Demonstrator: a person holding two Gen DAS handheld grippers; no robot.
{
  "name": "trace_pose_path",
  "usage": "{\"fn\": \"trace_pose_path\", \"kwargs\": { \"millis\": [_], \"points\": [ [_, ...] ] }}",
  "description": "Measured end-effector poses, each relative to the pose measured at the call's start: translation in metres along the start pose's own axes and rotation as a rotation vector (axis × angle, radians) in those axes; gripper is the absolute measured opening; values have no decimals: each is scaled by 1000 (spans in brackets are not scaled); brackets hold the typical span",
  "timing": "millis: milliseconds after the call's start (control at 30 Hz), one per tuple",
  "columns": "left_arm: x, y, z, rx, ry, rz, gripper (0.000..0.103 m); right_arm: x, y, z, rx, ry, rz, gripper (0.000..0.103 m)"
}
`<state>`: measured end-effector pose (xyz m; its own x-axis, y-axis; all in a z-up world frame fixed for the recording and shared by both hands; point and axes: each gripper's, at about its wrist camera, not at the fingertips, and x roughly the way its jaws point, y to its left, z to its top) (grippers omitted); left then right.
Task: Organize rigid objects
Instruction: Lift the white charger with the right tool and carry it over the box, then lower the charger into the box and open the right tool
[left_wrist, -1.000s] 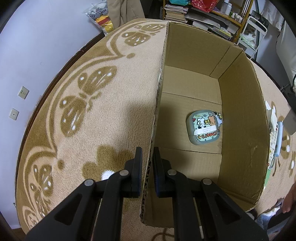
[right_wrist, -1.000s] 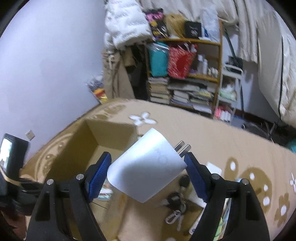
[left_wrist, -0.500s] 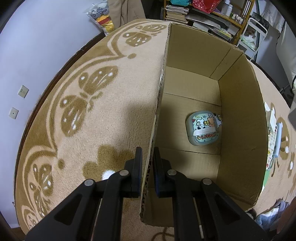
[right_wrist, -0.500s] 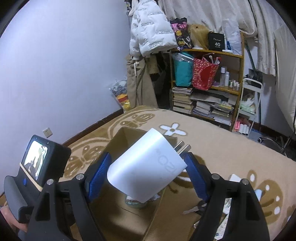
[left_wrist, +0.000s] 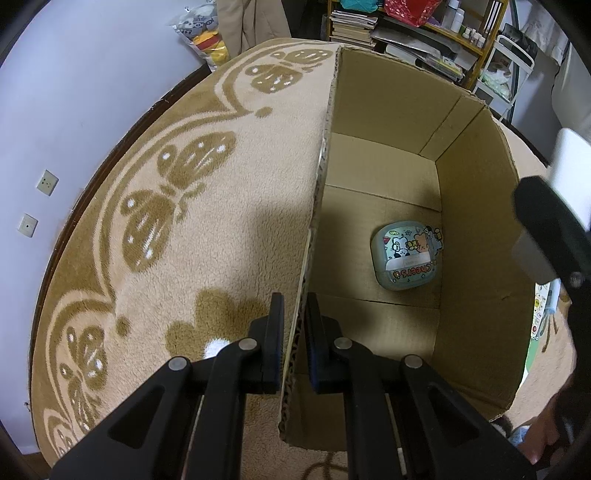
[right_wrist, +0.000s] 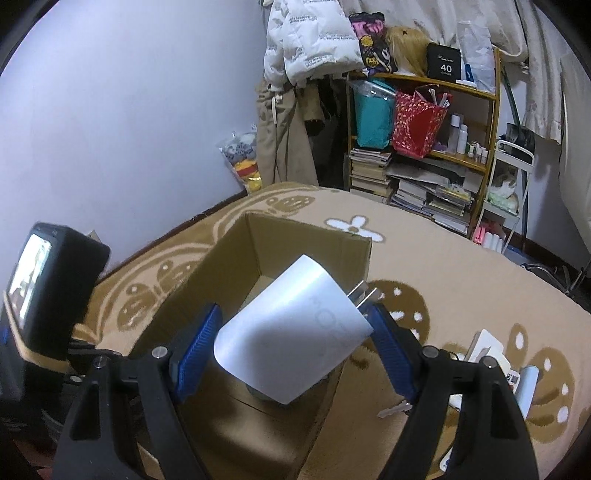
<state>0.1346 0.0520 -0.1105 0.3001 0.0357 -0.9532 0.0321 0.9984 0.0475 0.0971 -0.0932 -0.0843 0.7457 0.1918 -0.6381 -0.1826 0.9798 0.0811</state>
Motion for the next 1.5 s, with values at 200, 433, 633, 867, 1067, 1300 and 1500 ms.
{"fn": "trace_pose_path", "kwargs": {
  "millis": [200,433,633,867,1067,1300,1500],
  "points": [
    [0,0,0,-1,0,-1,11,11,-1,-3,-1,46,-15,85],
    [-1,0,0,2,-2,0,11,17,-4,-2,-7,66,-21,86],
    [-2,0,0,-1,-2,-8,11,19,2,-5,-17,78,-21,86],
    [-3,0,0,0,-3,-8,11,22,4,-5,-30,84,-29,86],
    [-3,0,0,0,-3,-7,11,23,5,-5,-34,94,-29,86],
    [-3,-1,0,-3,-8,-1,11,5,-1,2,-10,34,-34,87],
    [-5,1,1,-11,-10,-3,11,-9,-22,6,36,9,-70,96]
  ]
}}
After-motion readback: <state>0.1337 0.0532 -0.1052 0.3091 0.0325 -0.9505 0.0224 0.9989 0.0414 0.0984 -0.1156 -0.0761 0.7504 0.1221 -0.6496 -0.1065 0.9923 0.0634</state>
